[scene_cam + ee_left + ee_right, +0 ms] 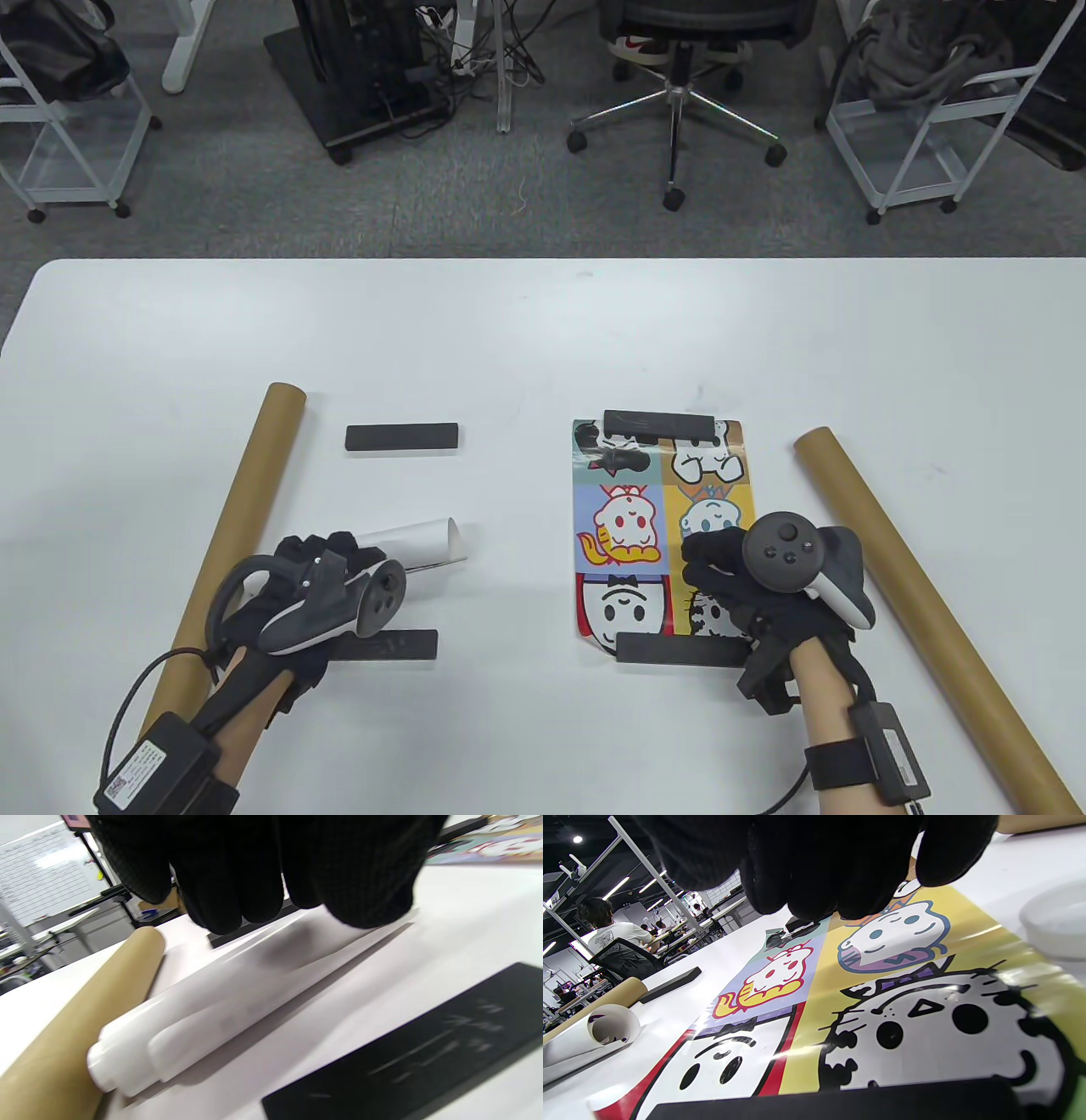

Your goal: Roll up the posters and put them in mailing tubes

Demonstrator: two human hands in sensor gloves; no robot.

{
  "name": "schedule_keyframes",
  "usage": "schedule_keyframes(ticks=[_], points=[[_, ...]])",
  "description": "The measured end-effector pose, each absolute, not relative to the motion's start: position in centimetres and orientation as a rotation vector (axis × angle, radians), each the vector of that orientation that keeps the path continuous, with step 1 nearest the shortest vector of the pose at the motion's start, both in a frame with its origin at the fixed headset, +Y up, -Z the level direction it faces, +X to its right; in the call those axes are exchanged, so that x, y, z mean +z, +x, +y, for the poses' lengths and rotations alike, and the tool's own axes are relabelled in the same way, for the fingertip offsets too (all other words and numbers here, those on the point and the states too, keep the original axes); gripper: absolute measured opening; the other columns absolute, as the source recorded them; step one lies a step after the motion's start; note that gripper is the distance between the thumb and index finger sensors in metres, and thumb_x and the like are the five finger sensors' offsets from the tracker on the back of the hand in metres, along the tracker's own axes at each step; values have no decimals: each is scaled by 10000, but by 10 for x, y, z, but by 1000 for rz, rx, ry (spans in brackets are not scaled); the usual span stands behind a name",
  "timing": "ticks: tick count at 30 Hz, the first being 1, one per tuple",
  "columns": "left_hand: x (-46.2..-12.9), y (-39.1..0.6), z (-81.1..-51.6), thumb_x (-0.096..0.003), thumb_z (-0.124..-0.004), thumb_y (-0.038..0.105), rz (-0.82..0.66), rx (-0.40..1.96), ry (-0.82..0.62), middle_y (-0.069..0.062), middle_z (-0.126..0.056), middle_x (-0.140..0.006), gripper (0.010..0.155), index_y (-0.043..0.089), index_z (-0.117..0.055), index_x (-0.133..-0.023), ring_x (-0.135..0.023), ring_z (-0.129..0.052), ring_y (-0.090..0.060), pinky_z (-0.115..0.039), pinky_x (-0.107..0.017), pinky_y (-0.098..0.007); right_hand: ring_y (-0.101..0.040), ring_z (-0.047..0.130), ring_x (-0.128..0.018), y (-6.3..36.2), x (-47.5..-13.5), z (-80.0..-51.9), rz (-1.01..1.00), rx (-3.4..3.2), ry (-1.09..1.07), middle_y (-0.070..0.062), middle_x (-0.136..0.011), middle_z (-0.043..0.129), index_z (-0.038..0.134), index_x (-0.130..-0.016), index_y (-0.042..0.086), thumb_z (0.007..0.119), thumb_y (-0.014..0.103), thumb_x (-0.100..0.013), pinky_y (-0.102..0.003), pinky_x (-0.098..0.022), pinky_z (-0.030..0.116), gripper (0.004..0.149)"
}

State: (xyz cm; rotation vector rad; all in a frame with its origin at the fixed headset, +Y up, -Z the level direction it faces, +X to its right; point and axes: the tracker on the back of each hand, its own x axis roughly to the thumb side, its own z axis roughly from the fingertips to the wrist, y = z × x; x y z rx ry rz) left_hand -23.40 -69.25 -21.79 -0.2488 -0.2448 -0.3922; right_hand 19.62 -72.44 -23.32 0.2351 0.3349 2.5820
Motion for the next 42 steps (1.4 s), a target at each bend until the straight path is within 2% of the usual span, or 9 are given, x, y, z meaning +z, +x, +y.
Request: schedule_keyframes(ticks=[13,17,21,24,27,32,42], points=[[-236,-243,-727,-458,-838,465,-218,-416,-266,18,-764,-1107,646,350,-654,-1066,-993,-872,-265,-670,-820,-539,-463,797,-853,196,-233,-725,346,2584,225,-159,-978,795,734,-936,155,726,390,-497,-710,-659,598,497],[-240,-240,-734,-458,-839,456,-227,-457,-223,45,-799,-1059,595,373,-671,-1023,-948,-904,-239,-682,-815,-533,-462,798,-852,197,-233,-725,350,2583,221,-160,-977,796,735,-935,155,726,389,-497,-708,-660,598,496],[-239,-237,-739,-451,-848,456,-239,-492,-201,70,-834,-1014,483,395,-748,-919,-912,-928,-214,-694,-810,-526,-463,798,-852,197,-234,-725,352,2582,217,-159,-978,795,736,-935,155,727,389,-497,-708,-660,598,497],[-237,-236,-741,-446,-854,456,-247,-501,-182,72,-845,-1004,465,396,-771,-900,-901,-936,-213,-700,-808,-523,-463,797,-852,197,-234,-725,353,2581,216,-160,-977,796,736,-934,155,726,388,-498,-708,-660,597,495],[-237,-236,-741,-457,-844,444,-250,-502,-158,86,-868,-973,397,401,-804,-849,-875,-955,-198,-709,-804,-518,-463,798,-852,197,-234,-725,355,2583,216,-159,-978,795,735,-935,156,726,389,-497,-709,-659,598,496],[-236,-235,-737,-462,-841,437,-255,-504,-142,94,-874,-967,390,389,-812,-847,-872,-961,-193,-711,-804,-517,-462,800,-849,197,-234,-725,351,2584,219,-158,-977,796,736,-934,155,725,391,-497,-707,-659,601,497],[-232,-226,-707,-476,-824,417,-240,-430,-65,74,-967,-935,381,418,-803,-857,-802,-1053,-179,-732,-795,-507,-459,802,-849,194,-232,-723,345,2576,233,-156,-976,797,735,-934,156,724,391,-498,-706,-659,602,496]])
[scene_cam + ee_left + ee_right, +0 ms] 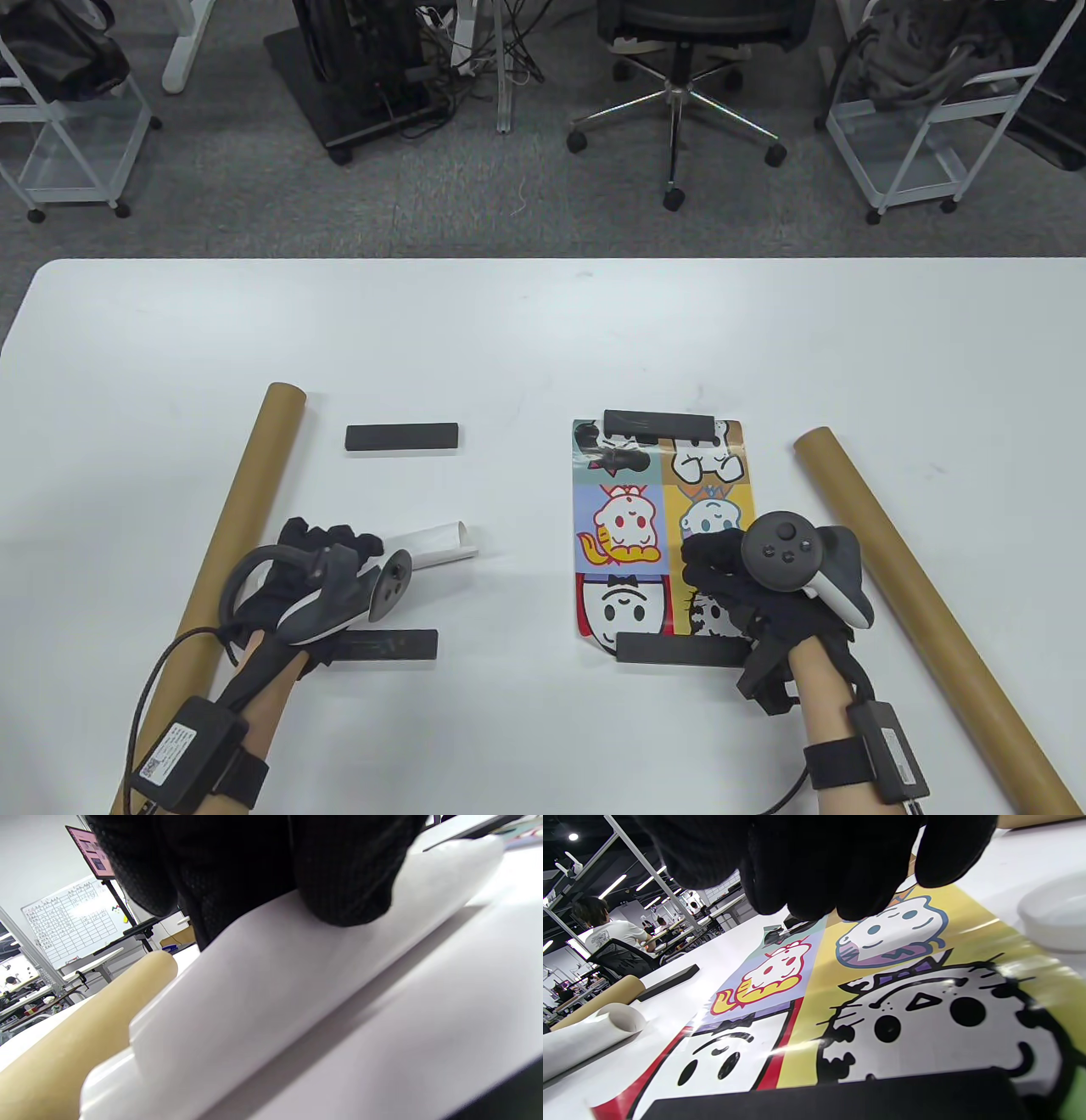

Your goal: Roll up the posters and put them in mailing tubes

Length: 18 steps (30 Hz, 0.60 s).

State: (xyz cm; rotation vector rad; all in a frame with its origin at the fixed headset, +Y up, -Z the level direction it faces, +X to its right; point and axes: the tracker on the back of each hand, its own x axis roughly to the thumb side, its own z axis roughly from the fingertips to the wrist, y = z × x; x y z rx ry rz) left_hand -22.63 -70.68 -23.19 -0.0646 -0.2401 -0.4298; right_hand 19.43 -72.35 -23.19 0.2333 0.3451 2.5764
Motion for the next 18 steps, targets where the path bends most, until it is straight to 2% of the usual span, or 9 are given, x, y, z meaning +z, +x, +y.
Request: schedule_keyframes(ticks=[10,18], points=[[-222,-207,-673,-476,-819,403,-272,-316,55,96,-1001,-844,379,451,-808,-852,-662,-1057,-138,-743,-785,-510,-470,795,-855,189,-228,-709,233,2617,253,-164,-976,797,738,-931,151,730,375,-498,-720,-657,591,487],[-220,-180,-651,-477,-820,395,-361,-174,99,119,-979,-831,374,466,-818,-844,-679,-1024,-133,-727,-793,-524,-435,797,-894,135,-224,-679,86,2732,432,-134,-985,800,723,-940,172,733,378,-492,-691,-672,600,493]])
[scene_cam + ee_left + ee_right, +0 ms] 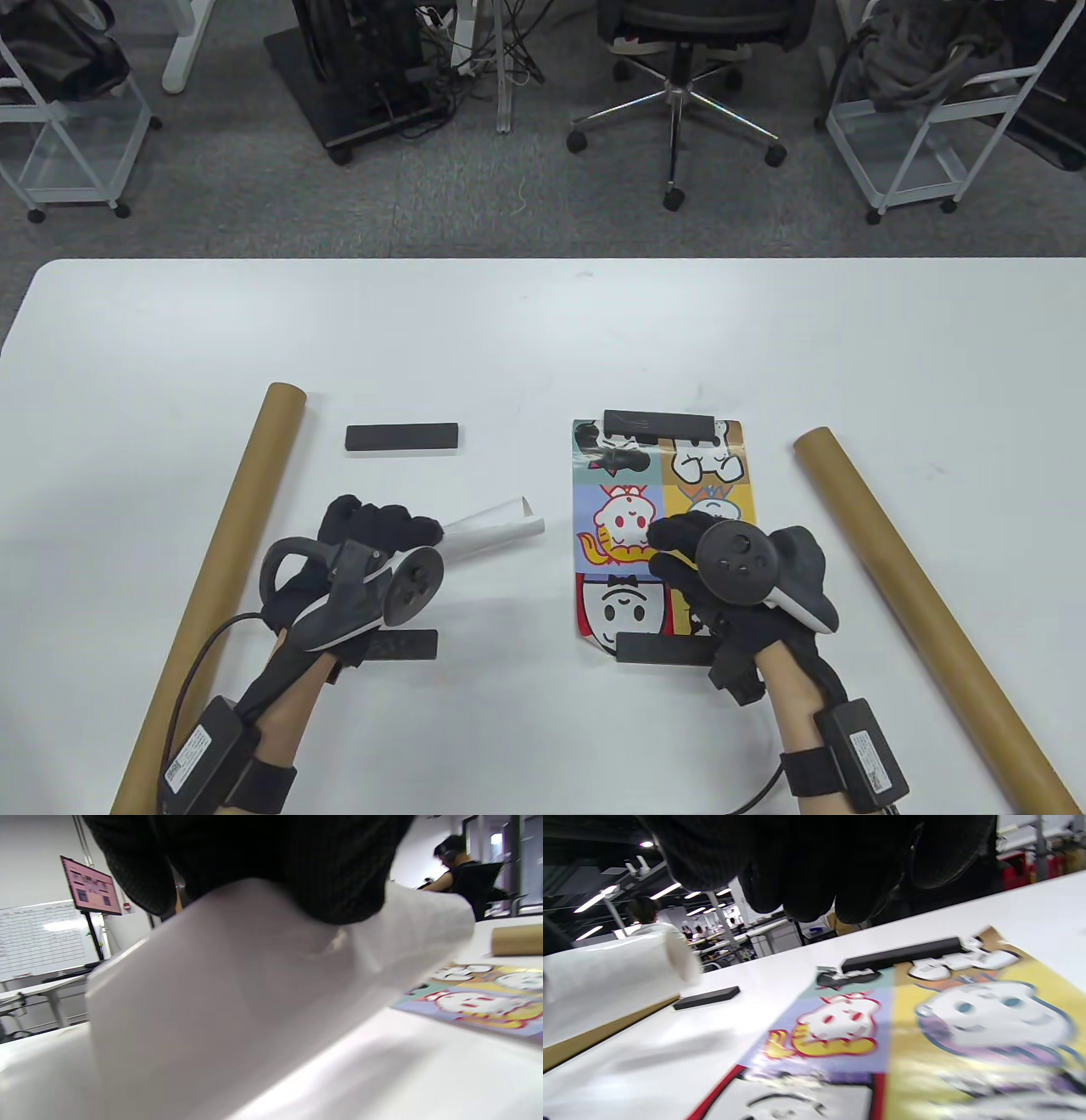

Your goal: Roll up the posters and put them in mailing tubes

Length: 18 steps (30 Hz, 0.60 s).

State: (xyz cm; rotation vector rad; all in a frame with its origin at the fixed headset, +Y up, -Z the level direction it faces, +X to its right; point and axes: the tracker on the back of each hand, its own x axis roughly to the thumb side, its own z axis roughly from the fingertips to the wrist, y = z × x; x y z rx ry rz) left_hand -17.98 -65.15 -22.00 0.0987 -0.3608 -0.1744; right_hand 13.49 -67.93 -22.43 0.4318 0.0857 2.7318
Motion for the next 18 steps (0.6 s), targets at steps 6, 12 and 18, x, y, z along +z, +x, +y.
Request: schedule_keyframes(ticks=[6,12,18], points=[[-221,-151,-656,-478,-819,391,-425,-178,94,125,-975,-835,373,473,-821,-842,-692,-1019,-133,-721,-797,-532,-460,753,-927,89,-228,-662,-52,2742,569,-150,-1018,761,686,-972,160,742,392,-479,-706,-676,579,548],[-217,-135,-655,-479,-810,384,-477,-156,99,131,-969,-843,376,480,-817,-842,-703,-1013,-131,-724,-798,-533,-459,729,-953,60,-232,-667,-9,2754,703,-145,-1047,733,650,-1003,155,770,435,-443,-710,-680,576,638],[-211,-135,-653,-480,-809,383,-505,-85,128,129,-968,-843,376,479,-816,-844,-704,-1012,-131,-725,-795,-536,-475,706,-968,49,-234,-683,54,2767,750,-148,-1061,719,662,-992,164,766,434,-446,-720,-676,571,618]])
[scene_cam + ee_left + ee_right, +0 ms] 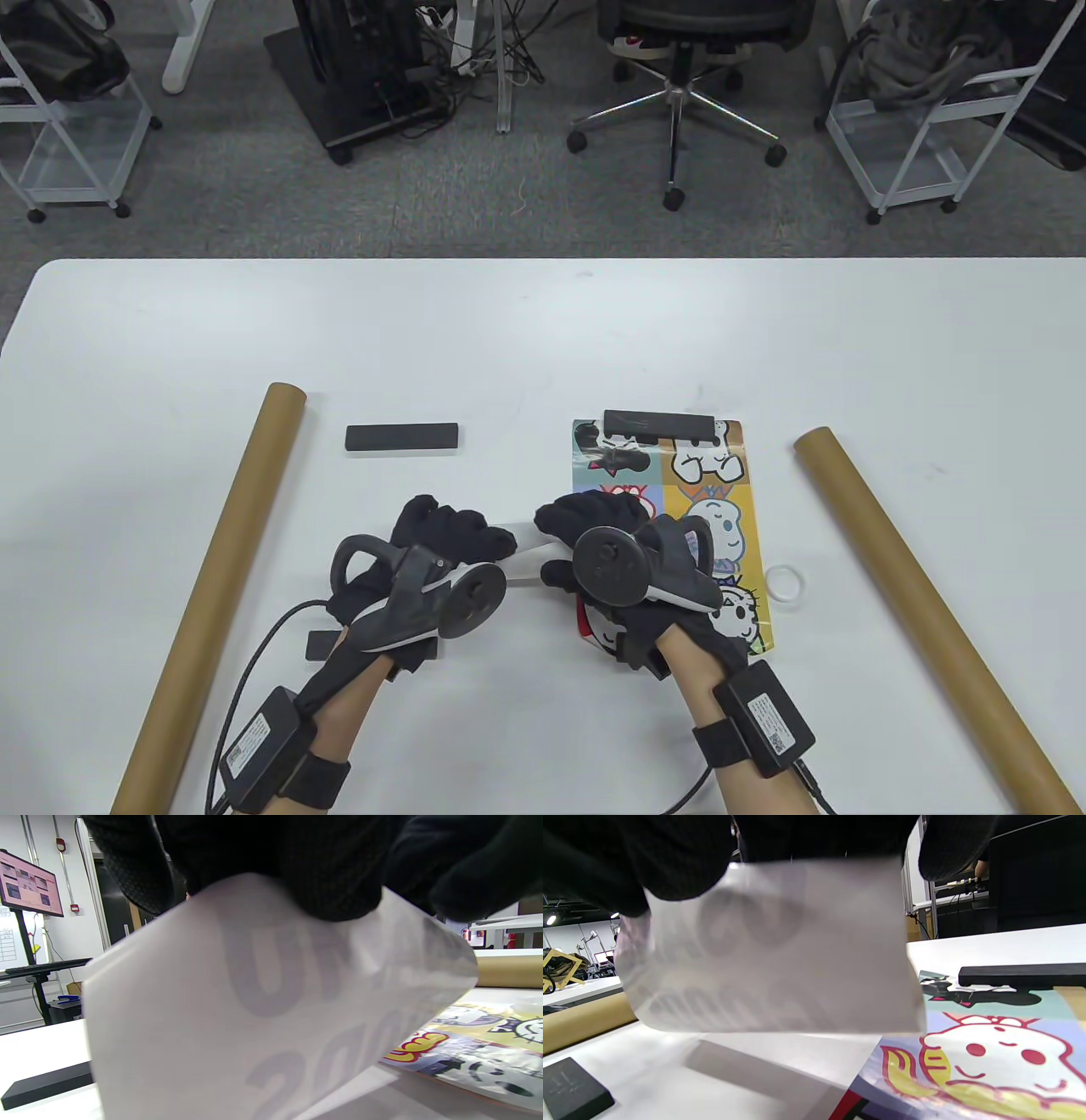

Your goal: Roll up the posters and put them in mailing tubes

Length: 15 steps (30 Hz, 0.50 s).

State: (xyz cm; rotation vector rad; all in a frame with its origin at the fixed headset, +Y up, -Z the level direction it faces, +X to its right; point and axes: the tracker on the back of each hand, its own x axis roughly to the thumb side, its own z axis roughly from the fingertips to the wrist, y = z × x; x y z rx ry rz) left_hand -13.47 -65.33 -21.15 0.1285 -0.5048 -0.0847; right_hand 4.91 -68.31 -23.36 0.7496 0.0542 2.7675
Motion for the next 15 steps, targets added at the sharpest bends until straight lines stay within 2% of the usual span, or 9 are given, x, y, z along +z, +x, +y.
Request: schedule_keyframes(ticks=[2,6,9,12,15], points=[[-210,-134,-655,-480,-810,382,-507,-80,127,125,-970,-843,377,474,-818,-845,-704,-1012,-133,-724,-794,-538,-457,733,-956,47,-233,-686,38,2774,760,-139,-1045,738,687,-955,179,771,418,-448,-711,-676,583,567],[-211,-132,-656,-487,-801,388,-503,-99,132,124,-968,-841,382,457,-807,-862,-693,-1013,-131,-730,-792,-529,-367,907,-774,46,-228,-686,16,2781,782,-100,-902,858,710,-908,198,775,387,-453,-649,-661,674,497],[-211,-132,-657,-500,-789,379,-494,-63,120,99,-965,-841,385,425,-801,-882,-676,-1004,-152,-756,-772,-513,-314,941,-657,45,-220,-687,-56,2832,784,-52,-788,903,695,-934,189,753,360,-468,-619,-637,719,499],[-211,-132,-658,-505,-785,374,-495,-40,119,86,-964,-839,384,416,-800,-886,-662,-1000,-162,-765,-761,-506,-312,932,-642,45,-217,-688,-91,2861,785,-54,-793,891,666,-957,179,737,364,-472,-624,-636,716,523],[-211,-131,-658,-507,-778,373,-499,-29,134,86,-964,-837,383,418,-797,-887,-655,-998,-162,-769,-756,-500,-349,895,-702,45,-214,-690,-102,2868,799,-84,-865,845,595,-1013,160,742,394,-458,-645,-640,699,620]])
